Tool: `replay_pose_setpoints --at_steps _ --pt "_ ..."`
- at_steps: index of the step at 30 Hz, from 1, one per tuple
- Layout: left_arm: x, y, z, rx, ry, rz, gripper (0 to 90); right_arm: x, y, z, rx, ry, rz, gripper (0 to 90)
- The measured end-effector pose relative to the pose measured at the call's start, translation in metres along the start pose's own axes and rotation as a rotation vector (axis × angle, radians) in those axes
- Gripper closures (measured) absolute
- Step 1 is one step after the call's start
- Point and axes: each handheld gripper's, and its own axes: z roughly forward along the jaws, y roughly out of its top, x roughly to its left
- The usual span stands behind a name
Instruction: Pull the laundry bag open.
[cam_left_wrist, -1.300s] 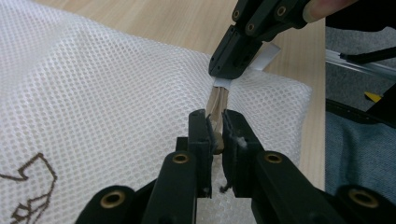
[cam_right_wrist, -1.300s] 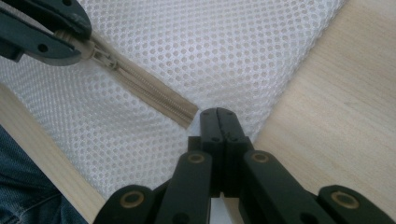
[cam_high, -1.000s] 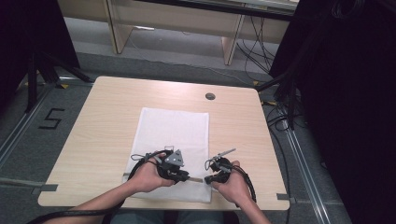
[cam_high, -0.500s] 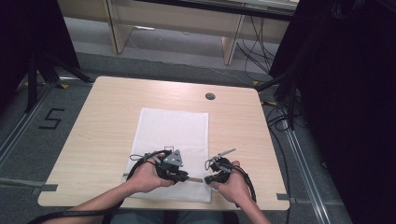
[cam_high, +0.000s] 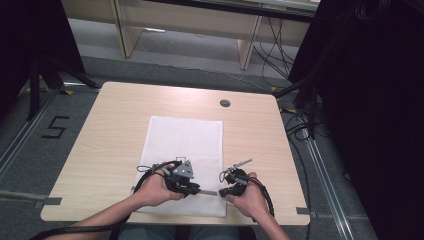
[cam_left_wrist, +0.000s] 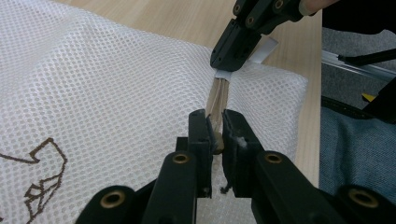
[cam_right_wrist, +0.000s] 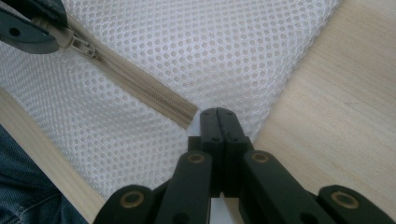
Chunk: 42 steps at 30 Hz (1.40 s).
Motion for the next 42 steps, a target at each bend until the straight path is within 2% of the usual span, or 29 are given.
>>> replay_pose_setpoints --at_steps 2,3,6,8,10,11,14,15,17,18,19,21,24,25,27,28,29,37,39,40,42 --pt "0.000 0.000 0.000 -0.010 -0.012 -0.011 81.9 0.000 0.000 0.000 0.003 0.000 0.006 90.0" --pt "0.001 0.000 -0.001 -0.002 -0.005 0.012 81.9 0.000 0.000 0.000 -0.001 -0.001 -0.001 90.0" --pt "0.000 -0.001 -0.001 -0.004 -0.007 0.001 81.9 0.000 0.000 0.000 -0.001 -0.001 -0.001 90.0" --pt "0.001 0.000 -0.001 -0.002 -0.008 0.013 81.9 0.000 0.000 0.000 0.002 0.001 0.004 90.0" --pt "0.001 -0.001 -0.001 -0.001 -0.007 0.008 81.9 0.001 0.000 0.000 0.004 0.001 0.009 90.0" --pt "0.000 -0.001 -0.002 -0.006 -0.008 -0.013 81.9 0.000 0.000 0.000 0.003 0.001 0.006 90.0" --pt "0.002 -0.002 -0.004 -0.008 -0.009 -0.003 81.9 0.000 0.000 0.000 0.003 0.001 0.006 90.0" --pt "0.002 -0.003 -0.005 -0.010 -0.010 -0.020 81.9 0.000 0.000 0.000 0.005 0.002 0.005 90.0" --pt "0.001 -0.003 -0.004 -0.008 -0.011 -0.015 81.9 0.000 0.000 0.000 0.005 0.002 0.005 90.0" --pt "0.002 -0.003 -0.005 0.000 -0.006 0.008 81.9 0.000 0.000 0.000 0.005 0.002 0.006 90.0" --pt "0.002 -0.003 -0.005 -0.006 -0.012 -0.008 81.9 0.000 0.000 0.000 0.004 0.002 0.006 90.0" --pt "0.001 -0.003 -0.005 -0.003 -0.009 -0.011 81.9 0.000 0.000 0.000 0.004 0.001 0.006 90.0" --pt "0.002 -0.003 -0.006 -0.004 -0.012 0.004 81.9 0.000 0.000 0.000 0.004 0.002 0.006 90.0" --pt "0.002 -0.004 -0.007 -0.002 -0.007 -0.011 81.9 0.000 0.000 0.000 0.004 0.003 0.007 90.0" --pt "0.003 -0.004 -0.008 -0.004 -0.014 0.002 81.9 0.000 0.000 0.000 0.002 0.002 0.007 90.0" --pt "0.002 -0.005 -0.008 -0.005 -0.010 -0.016 81.9 0.000 0.000 0.000 0.005 0.003 0.007 90.0" --pt "0.003 -0.005 -0.009 -0.005 -0.008 -0.005 81.9 0.000 0.000 0.000 0.005 0.002 0.005 90.0" --pt "0.003 -0.006 -0.010 0.003 -0.005 -0.007 81.9 0.000 0.000 0.000 -0.002 -0.004 0.001 90.0" --pt "0.004 -0.007 -0.011 -0.003 -0.012 -0.030 81.9 0.000 0.000 0.000 0.002 0.000 0.006 90.0" --pt "0.004 -0.008 -0.011 -0.002 -0.009 -0.013 81.9 0.000 0.000 0.000 0.004 0.000 0.007 90.0" --pt "0.004 -0.008 -0.012 0.004 -0.003 -0.021 81.9 0.000 0.000 0.000 0.003 0.001 0.007 90.0"
